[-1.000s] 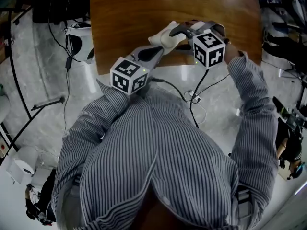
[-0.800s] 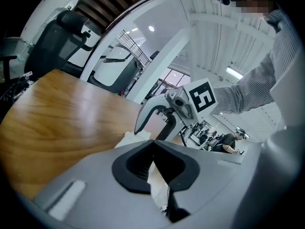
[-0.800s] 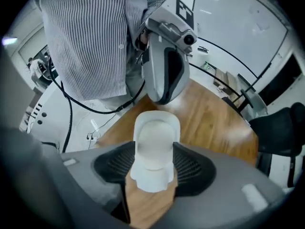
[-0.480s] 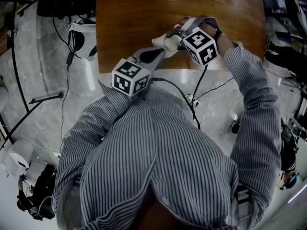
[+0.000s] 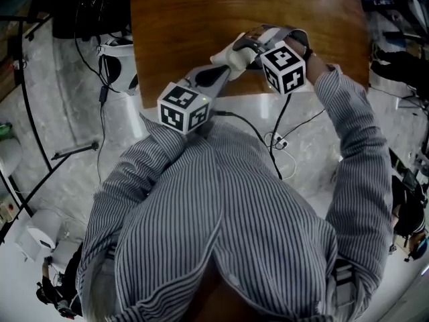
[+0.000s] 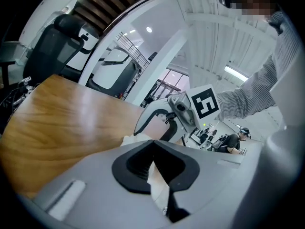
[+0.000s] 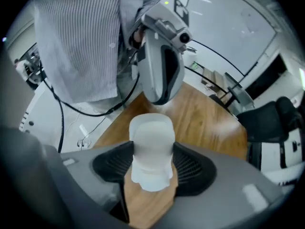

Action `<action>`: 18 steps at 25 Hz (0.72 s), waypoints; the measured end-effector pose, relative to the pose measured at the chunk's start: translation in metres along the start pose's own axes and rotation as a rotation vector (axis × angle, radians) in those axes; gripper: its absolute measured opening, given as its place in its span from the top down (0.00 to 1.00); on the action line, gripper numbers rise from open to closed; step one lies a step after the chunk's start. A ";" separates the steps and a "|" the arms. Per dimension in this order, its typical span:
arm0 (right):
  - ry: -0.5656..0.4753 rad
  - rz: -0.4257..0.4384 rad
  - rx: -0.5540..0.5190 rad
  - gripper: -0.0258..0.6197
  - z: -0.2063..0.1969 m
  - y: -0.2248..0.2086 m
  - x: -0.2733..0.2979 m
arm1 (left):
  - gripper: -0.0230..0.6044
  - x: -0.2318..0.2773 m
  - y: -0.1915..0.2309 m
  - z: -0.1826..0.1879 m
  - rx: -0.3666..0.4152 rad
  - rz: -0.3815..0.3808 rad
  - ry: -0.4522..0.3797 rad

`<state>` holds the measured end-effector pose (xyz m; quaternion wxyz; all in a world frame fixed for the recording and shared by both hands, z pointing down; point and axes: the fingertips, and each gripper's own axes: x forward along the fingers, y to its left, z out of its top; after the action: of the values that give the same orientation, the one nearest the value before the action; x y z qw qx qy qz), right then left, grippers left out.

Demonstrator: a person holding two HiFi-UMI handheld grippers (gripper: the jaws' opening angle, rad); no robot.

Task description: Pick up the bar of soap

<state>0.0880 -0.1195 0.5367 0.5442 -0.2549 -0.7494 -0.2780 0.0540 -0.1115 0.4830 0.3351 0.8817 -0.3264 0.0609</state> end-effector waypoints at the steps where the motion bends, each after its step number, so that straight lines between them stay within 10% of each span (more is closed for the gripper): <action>1: -0.019 -0.042 0.077 0.56 0.003 -0.004 -0.007 | 0.95 0.000 -0.002 0.004 0.010 -0.007 0.000; 10: -0.214 -0.476 0.735 0.56 0.008 -0.018 -0.070 | 0.95 -0.002 -0.013 0.052 0.080 -0.083 -0.065; 18: -0.605 -0.897 1.349 0.56 -0.007 -0.007 -0.126 | 0.95 0.015 -0.024 0.081 0.104 -0.155 -0.083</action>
<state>0.1231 -0.1395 0.4166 0.1953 0.3793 -0.8968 0.1174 0.0719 -0.1571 0.4125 0.2788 0.9223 -0.2673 0.0152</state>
